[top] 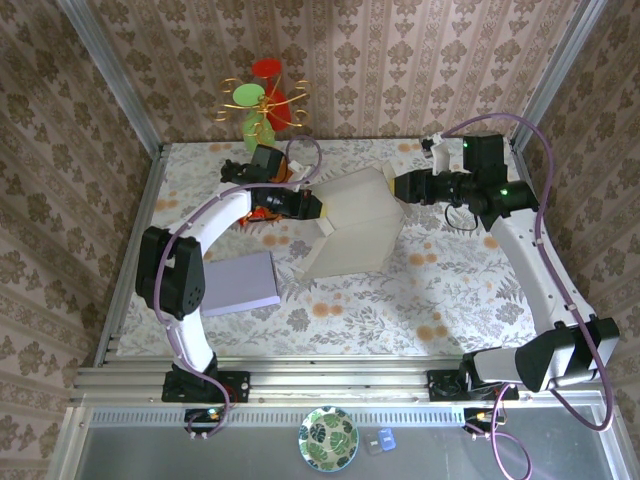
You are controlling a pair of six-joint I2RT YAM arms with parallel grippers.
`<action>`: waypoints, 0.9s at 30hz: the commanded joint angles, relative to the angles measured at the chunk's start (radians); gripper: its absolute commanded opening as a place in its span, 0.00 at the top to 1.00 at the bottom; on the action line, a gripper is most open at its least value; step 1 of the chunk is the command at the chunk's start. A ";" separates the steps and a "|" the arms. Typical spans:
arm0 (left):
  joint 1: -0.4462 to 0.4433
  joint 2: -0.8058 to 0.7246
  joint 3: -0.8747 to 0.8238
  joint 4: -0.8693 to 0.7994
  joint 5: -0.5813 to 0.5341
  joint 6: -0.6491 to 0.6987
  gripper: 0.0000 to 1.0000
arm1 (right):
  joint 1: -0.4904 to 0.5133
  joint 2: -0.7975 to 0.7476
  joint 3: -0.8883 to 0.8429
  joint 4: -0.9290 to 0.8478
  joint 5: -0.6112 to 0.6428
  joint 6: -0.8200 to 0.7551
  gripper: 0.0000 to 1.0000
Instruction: Fold the paper box
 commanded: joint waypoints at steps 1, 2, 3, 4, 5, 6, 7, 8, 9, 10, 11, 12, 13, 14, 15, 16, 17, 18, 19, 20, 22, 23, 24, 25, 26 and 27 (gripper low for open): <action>-0.006 -0.015 0.029 0.003 0.038 0.032 1.00 | 0.007 -0.003 0.030 -0.048 0.043 -0.052 0.54; -0.007 -0.016 0.028 0.003 0.039 0.034 1.00 | 0.006 0.003 0.032 -0.053 0.035 -0.056 0.53; -0.008 -0.016 0.028 0.005 0.039 0.034 1.00 | 0.007 0.007 0.034 -0.057 0.027 -0.057 0.53; -0.007 -0.018 0.028 0.007 0.042 0.033 1.00 | 0.007 0.013 0.035 -0.058 0.019 -0.059 0.54; -0.006 -0.020 0.027 0.010 0.043 0.033 1.00 | 0.007 0.016 0.037 -0.059 0.010 -0.059 0.54; -0.006 -0.019 0.026 0.013 0.047 0.030 1.00 | 0.007 0.018 0.037 -0.058 0.004 -0.059 0.55; -0.007 -0.022 0.023 0.018 0.049 0.030 1.00 | 0.009 0.020 0.038 -0.058 0.003 -0.058 0.56; -0.006 -0.024 0.020 0.024 0.050 0.028 1.00 | 0.009 0.020 0.038 -0.057 0.007 -0.057 0.57; -0.006 -0.026 0.019 0.026 0.053 0.025 1.00 | 0.009 0.021 0.039 -0.056 0.008 -0.057 0.58; -0.007 -0.027 0.017 0.032 0.054 0.022 1.00 | 0.010 0.021 0.038 -0.055 0.010 -0.058 0.60; -0.007 -0.027 0.016 0.034 0.057 0.018 1.00 | 0.012 0.023 0.038 -0.054 0.008 -0.056 0.62; -0.007 -0.027 0.014 0.035 0.060 0.015 1.00 | 0.012 0.021 0.038 -0.053 0.005 -0.054 0.63; -0.006 -0.027 0.012 0.036 0.060 0.013 1.00 | 0.015 0.021 0.039 -0.056 0.002 -0.052 0.64; -0.006 -0.025 0.013 0.039 0.063 0.006 1.00 | 0.018 0.021 0.038 -0.059 0.002 -0.053 0.64; -0.007 -0.024 0.010 0.044 0.066 0.000 1.00 | 0.024 0.018 0.037 -0.061 -0.001 -0.055 0.64; -0.006 -0.022 0.011 0.046 0.067 -0.009 1.00 | 0.027 0.014 0.033 -0.062 -0.004 -0.057 0.64; -0.005 -0.020 0.011 0.051 0.071 -0.019 1.00 | 0.030 0.011 0.030 -0.062 -0.010 -0.057 0.64; -0.005 -0.020 0.010 0.059 0.077 -0.032 1.00 | 0.032 0.006 0.024 -0.063 -0.018 -0.057 0.63; -0.003 -0.018 0.011 0.064 0.083 -0.040 1.00 | 0.032 0.000 0.016 -0.060 -0.026 -0.056 0.62; -0.002 -0.016 0.013 0.064 0.084 -0.045 1.00 | 0.032 -0.007 0.007 -0.054 -0.034 -0.052 0.61; -0.002 -0.017 0.016 0.068 0.087 -0.050 1.00 | 0.031 -0.017 -0.004 -0.050 -0.051 -0.049 0.61; -0.003 -0.015 0.017 0.071 0.091 -0.052 1.00 | 0.031 -0.019 -0.008 -0.051 -0.060 -0.047 0.61; -0.002 -0.014 0.019 0.069 0.096 -0.053 1.00 | 0.032 -0.016 -0.008 -0.055 -0.070 -0.048 0.61; -0.002 -0.012 0.022 0.068 0.097 -0.053 1.00 | 0.032 -0.015 -0.008 -0.057 -0.077 -0.047 0.61; -0.001 -0.011 0.024 0.065 0.096 -0.052 1.00 | 0.031 -0.013 -0.007 -0.058 -0.076 -0.047 0.61; 0.000 -0.013 0.023 0.064 0.098 -0.052 1.00 | 0.033 -0.015 -0.010 -0.057 -0.067 -0.045 0.61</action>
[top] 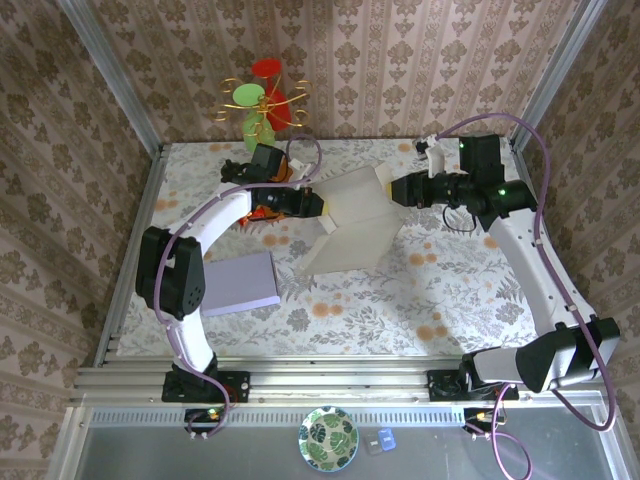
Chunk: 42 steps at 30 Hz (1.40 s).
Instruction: Fold the paper box
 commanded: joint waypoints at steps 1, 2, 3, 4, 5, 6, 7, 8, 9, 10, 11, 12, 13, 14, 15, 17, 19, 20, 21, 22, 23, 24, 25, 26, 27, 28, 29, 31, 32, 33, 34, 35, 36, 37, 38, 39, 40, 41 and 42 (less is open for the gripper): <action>-0.001 -0.013 0.024 0.023 0.067 -0.016 1.00 | 0.006 -0.014 -0.020 -0.032 -0.020 -0.002 0.62; 0.000 -0.015 0.025 0.023 0.068 -0.018 1.00 | 0.009 -0.016 -0.020 -0.030 -0.006 -0.002 0.62; -0.002 -0.015 0.025 0.023 0.069 -0.018 1.00 | 0.012 -0.019 -0.020 -0.028 0.018 -0.003 0.62; -0.002 -0.016 0.025 0.020 0.069 -0.017 1.00 | 0.014 -0.020 -0.020 -0.028 0.036 -0.004 0.62; -0.003 -0.018 0.024 0.019 0.069 -0.016 1.00 | 0.018 -0.021 -0.018 -0.029 0.058 -0.008 0.62; -0.003 -0.020 0.025 0.017 0.067 -0.015 1.00 | 0.026 -0.023 -0.015 -0.034 0.092 -0.013 0.62; -0.004 -0.021 0.023 0.017 0.066 -0.014 1.00 | 0.033 -0.024 -0.014 -0.038 0.119 -0.019 0.63; -0.004 -0.024 0.021 0.016 0.066 -0.014 1.00 | 0.042 -0.028 -0.012 -0.039 0.150 -0.025 0.65; -0.005 -0.026 0.020 0.017 0.065 -0.014 1.00 | 0.051 -0.032 -0.012 -0.041 0.182 -0.032 0.65; -0.005 -0.027 0.019 0.016 0.063 -0.014 1.00 | 0.062 -0.037 -0.012 -0.040 0.215 -0.038 0.65; -0.005 -0.027 0.018 0.016 0.061 -0.015 1.00 | 0.073 -0.044 -0.015 -0.040 0.248 -0.047 0.65; -0.005 -0.028 0.019 0.014 0.060 -0.015 1.00 | 0.083 -0.050 -0.016 -0.039 0.278 -0.053 0.64; -0.006 -0.029 0.017 0.011 0.058 -0.015 1.00 | 0.090 -0.055 -0.018 -0.040 0.301 -0.058 0.64; -0.006 -0.029 0.020 0.010 0.056 -0.015 1.00 | 0.102 -0.060 -0.022 -0.039 0.330 -0.064 0.63; -0.007 -0.029 0.021 0.007 0.053 -0.015 1.00 | 0.112 -0.064 -0.023 -0.038 0.352 -0.072 0.63; -0.006 -0.028 0.027 -0.002 0.045 -0.015 1.00 | 0.127 -0.065 -0.021 -0.043 0.383 -0.082 0.63; -0.006 -0.026 0.038 -0.016 0.035 -0.012 1.00 | 0.151 -0.060 -0.017 -0.051 0.425 -0.097 0.63; -0.007 -0.025 0.044 -0.024 0.026 -0.010 1.00 | 0.166 -0.057 -0.014 -0.056 0.456 -0.105 0.63; -0.006 -0.024 0.047 -0.031 0.019 -0.006 1.00 | 0.180 -0.051 -0.010 -0.062 0.488 -0.113 0.63; -0.006 -0.023 0.051 -0.037 0.014 -0.005 1.00 | 0.190 -0.046 -0.005 -0.070 0.513 -0.120 0.63; -0.006 -0.023 0.055 -0.042 0.008 -0.005 1.00 | 0.200 -0.037 0.002 -0.080 0.538 -0.129 0.63; -0.036 -0.024 0.058 -0.047 0.004 -0.006 1.00 | 0.212 -0.030 0.008 -0.085 0.560 -0.138 0.63; -0.038 -0.024 0.060 -0.050 -0.001 -0.006 1.00 | 0.223 -0.025 0.011 -0.087 0.579 -0.145 0.63; -0.038 -0.024 0.062 -0.054 -0.006 -0.005 1.00 | 0.232 -0.019 0.016 -0.089 0.598 -0.150 0.63; -0.040 -0.024 0.065 -0.059 -0.007 -0.004 1.00 | 0.240 -0.015 0.020 -0.089 0.620 -0.150 0.63; -0.042 -0.025 0.066 -0.062 -0.011 -0.003 1.00 | 0.245 -0.010 0.021 -0.089 0.633 -0.150 0.63; -0.043 -0.025 0.068 -0.064 -0.013 -0.003 1.00 | 0.249 -0.006 0.026 -0.089 0.643 -0.150 0.63; -0.047 -0.025 0.075 -0.073 -0.020 0.000 1.00 | 0.261 0.008 0.034 -0.094 0.680 -0.152 0.62; -0.050 -0.026 0.079 -0.080 -0.026 0.004 1.00 | 0.270 0.016 0.039 -0.098 0.702 -0.154 0.61; -0.053 -0.026 0.083 -0.087 -0.030 0.009 1.00 | 0.279 0.024 0.044 -0.101 0.726 -0.156 0.61; -0.056 -0.027 0.086 -0.091 -0.034 0.008 1.00 | 0.285 0.030 0.048 -0.102 0.748 -0.156 0.61; -0.057 -0.027 0.087 -0.093 -0.038 0.007 1.00 | 0.292 0.036 0.051 -0.105 0.771 -0.157 0.61; -0.059 -0.029 0.088 -0.095 -0.044 0.006 1.00 | 0.297 0.042 0.053 -0.105 0.795 -0.156 0.61; -0.061 -0.028 0.090 -0.099 -0.050 0.004 1.00 | 0.300 0.045 0.056 -0.105 0.817 -0.155 0.61; -0.064 -0.029 0.092 -0.104 -0.058 0.004 1.00 | 0.302 0.049 0.058 -0.106 0.839 -0.154 0.62; -0.066 -0.029 0.095 -0.112 -0.069 0.006 1.00 | 0.304 0.049 0.060 -0.107 0.862 -0.151 0.63; -0.068 -0.029 0.099 -0.119 -0.079 0.005 1.00 | 0.306 0.049 0.064 -0.111 0.881 -0.148 0.65; -0.073 -0.028 0.102 -0.125 -0.092 -0.002 1.00 | 0.306 0.049 0.069 -0.113 0.895 -0.143 0.67; -0.074 -0.027 0.106 -0.133 -0.109 -0.010 1.00 | 0.309 0.078 0.071 -0.117 0.917 -0.135 0.69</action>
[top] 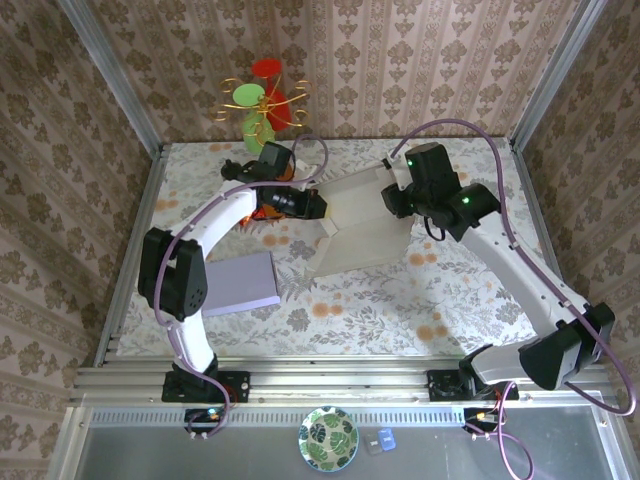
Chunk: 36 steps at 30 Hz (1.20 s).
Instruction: Fold the paper box
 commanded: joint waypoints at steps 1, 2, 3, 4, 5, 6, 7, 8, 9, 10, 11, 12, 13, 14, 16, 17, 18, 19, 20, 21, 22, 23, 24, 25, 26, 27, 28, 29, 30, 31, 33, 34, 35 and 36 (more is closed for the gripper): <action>-0.029 -0.026 0.051 -0.030 -0.003 -0.014 1.00 | 0.015 0.043 0.032 -0.031 0.112 0.007 0.71; -0.035 -0.023 0.059 -0.040 -0.023 -0.024 1.00 | 0.018 0.050 0.035 -0.038 0.132 0.020 0.74; -0.042 -0.023 0.068 -0.049 -0.039 -0.034 1.00 | 0.019 0.058 0.039 -0.045 0.156 0.034 0.76; -0.050 -0.020 0.077 -0.059 -0.045 -0.038 1.00 | 0.021 0.066 0.040 -0.051 0.171 0.046 0.78; -0.059 -0.018 0.090 -0.074 -0.083 -0.044 1.00 | 0.022 0.075 0.041 -0.060 0.198 0.062 0.80; -0.067 -0.015 0.101 -0.086 -0.103 -0.051 1.00 | 0.025 0.084 0.042 -0.067 0.223 0.079 0.83; -0.072 -0.011 0.113 -0.100 -0.119 -0.060 1.00 | 0.027 0.089 0.043 -0.073 0.243 0.093 0.85; -0.079 -0.005 0.126 -0.116 -0.134 -0.071 1.00 | 0.026 0.095 0.045 -0.081 0.271 0.110 0.87; -0.085 0.001 0.140 -0.131 -0.145 -0.083 1.00 | 0.027 0.101 0.047 -0.091 0.293 0.126 0.89; -0.090 0.007 0.152 -0.143 -0.151 -0.090 1.00 | 0.027 0.106 0.050 -0.100 0.309 0.137 0.90; -0.097 0.013 0.166 -0.158 -0.158 -0.097 1.00 | 0.027 0.114 0.052 -0.110 0.325 0.150 0.92; -0.104 0.019 0.180 -0.172 -0.161 -0.101 1.00 | 0.027 0.119 0.053 -0.119 0.339 0.162 0.93; -0.110 0.023 0.188 -0.177 -0.159 -0.104 1.00 | 0.027 0.124 0.052 -0.123 0.340 0.166 0.93; -0.114 0.028 0.195 -0.183 -0.155 -0.107 1.00 | 0.027 0.128 0.050 -0.124 0.333 0.171 0.92; -0.120 0.034 0.204 -0.184 -0.144 -0.108 1.00 | 0.025 0.129 0.038 -0.119 0.322 0.184 0.93; -0.122 0.038 0.210 -0.191 -0.142 -0.111 1.00 | 0.023 0.130 0.033 -0.116 0.318 0.190 0.95; -0.122 0.043 0.218 -0.200 -0.138 -0.110 1.00 | 0.020 0.130 0.030 -0.117 0.315 0.194 0.98; -0.123 0.046 0.223 -0.206 -0.137 -0.111 1.00 | 0.018 0.130 0.028 -0.117 0.310 0.196 0.99; -0.124 0.049 0.229 -0.213 -0.135 -0.115 1.00 | 0.018 0.129 0.028 -0.120 0.311 0.199 1.00; -0.125 0.051 0.236 -0.221 -0.133 -0.117 1.00 | 0.017 0.132 0.031 -0.127 0.318 0.205 1.00; -0.126 0.052 0.242 -0.226 -0.130 -0.121 1.00 | 0.017 0.136 0.033 -0.133 0.328 0.210 1.00; -0.128 0.055 0.248 -0.233 -0.130 -0.125 1.00 | 0.015 0.142 0.039 -0.144 0.345 0.219 1.00; -0.130 0.058 0.255 -0.244 -0.131 -0.131 1.00 | 0.014 0.150 0.049 -0.156 0.368 0.234 1.00; -0.132 0.062 0.264 -0.256 -0.133 -0.134 1.00 | 0.015 0.162 0.058 -0.178 0.390 0.252 1.00; -0.134 0.067 0.277 -0.271 -0.137 -0.137 1.00 | 0.015 0.179 0.072 -0.204 0.424 0.277 1.00; -0.137 0.074 0.288 -0.287 -0.138 -0.141 1.00 | 0.013 0.196 0.089 -0.235 0.454 0.303 1.00; -0.140 0.080 0.299 -0.299 -0.138 -0.142 1.00 | 0.012 0.213 0.100 -0.260 0.471 0.326 1.00; -0.142 0.086 0.309 -0.313 -0.138 -0.142 1.00 | 0.012 0.229 0.113 -0.284 0.491 0.346 1.00; -0.144 0.094 0.321 -0.331 -0.140 -0.143 1.00 | 0.012 0.241 0.119 -0.299 0.504 0.361 1.00; -0.145 0.103 0.331 -0.347 -0.141 -0.142 1.00 | 0.011 0.248 0.123 -0.308 0.512 0.373 1.00; -0.151 0.120 0.358 -0.388 -0.150 -0.136 1.00 | 0.006 0.254 0.123 -0.314 0.522 0.383 1.00; -0.153 0.127 0.369 -0.406 -0.161 -0.132 1.00 | 0.004 0.256 0.125 -0.317 0.532 0.383 1.00; -0.156 0.133 0.381 -0.424 -0.173 -0.130 1.00 | 0.004 0.261 0.130 -0.330 0.554 0.390 1.00; -0.158 0.138 0.389 -0.438 -0.186 -0.132 1.00 | 0.005 0.268 0.142 -0.348 0.577 0.398 1.00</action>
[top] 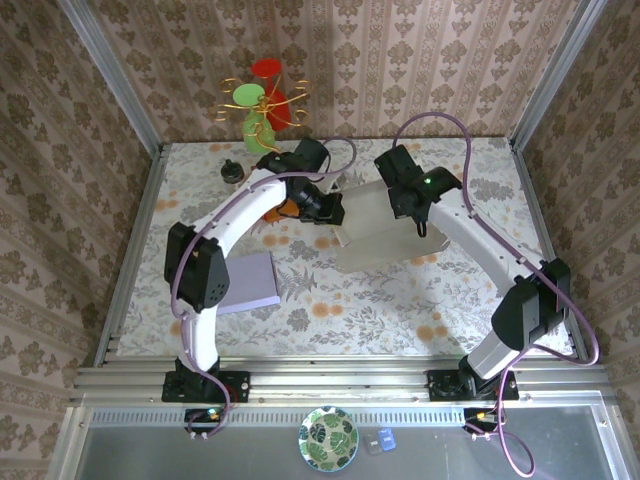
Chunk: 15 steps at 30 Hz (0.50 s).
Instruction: Fold the paper box
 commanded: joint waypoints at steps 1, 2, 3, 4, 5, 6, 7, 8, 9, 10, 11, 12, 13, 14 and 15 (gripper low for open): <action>-0.009 -0.005 0.068 -0.070 0.012 -0.001 1.00 | -0.012 0.038 0.044 -0.126 0.143 0.081 1.00; -0.011 -0.004 0.070 -0.070 0.011 -0.008 1.00 | -0.011 0.046 0.056 -0.150 0.171 0.100 1.00; -0.015 -0.001 0.072 -0.067 0.011 -0.016 1.00 | -0.005 0.057 0.070 -0.176 0.204 0.123 1.00; -0.018 0.001 0.076 -0.066 0.009 -0.020 1.00 | 0.004 0.065 0.083 -0.201 0.241 0.143 1.00; -0.024 0.006 0.084 -0.066 0.008 -0.023 1.00 | 0.017 0.077 0.096 -0.231 0.274 0.167 1.00; -0.028 0.011 0.092 -0.067 0.009 -0.027 1.00 | 0.032 0.089 0.105 -0.256 0.329 0.185 1.00; -0.030 0.015 0.097 -0.066 0.010 -0.030 1.00 | 0.049 0.095 0.108 -0.273 0.364 0.193 1.00; -0.034 0.019 0.103 -0.066 0.011 -0.033 1.00 | 0.063 0.101 0.109 -0.285 0.389 0.204 1.00; -0.035 0.024 0.107 -0.066 0.013 -0.036 1.00 | 0.068 0.103 0.105 -0.285 0.394 0.205 1.00; -0.036 0.025 0.112 -0.066 0.017 -0.038 1.00 | 0.070 0.106 0.101 -0.285 0.396 0.205 1.00; -0.036 0.028 0.114 -0.064 0.019 -0.041 1.00 | 0.071 0.108 0.097 -0.287 0.401 0.205 1.00; -0.038 0.029 0.115 -0.063 0.021 -0.042 1.00 | 0.074 0.110 0.093 -0.284 0.403 0.200 1.00; -0.038 0.029 0.116 -0.063 0.023 -0.042 1.00 | 0.072 0.111 0.091 -0.281 0.401 0.192 1.00; -0.038 0.028 0.114 -0.062 0.026 -0.044 1.00 | 0.072 0.110 0.088 -0.272 0.388 0.180 1.00; -0.038 0.029 0.115 -0.060 0.027 -0.046 1.00 | 0.069 0.102 0.080 -0.248 0.361 0.162 1.00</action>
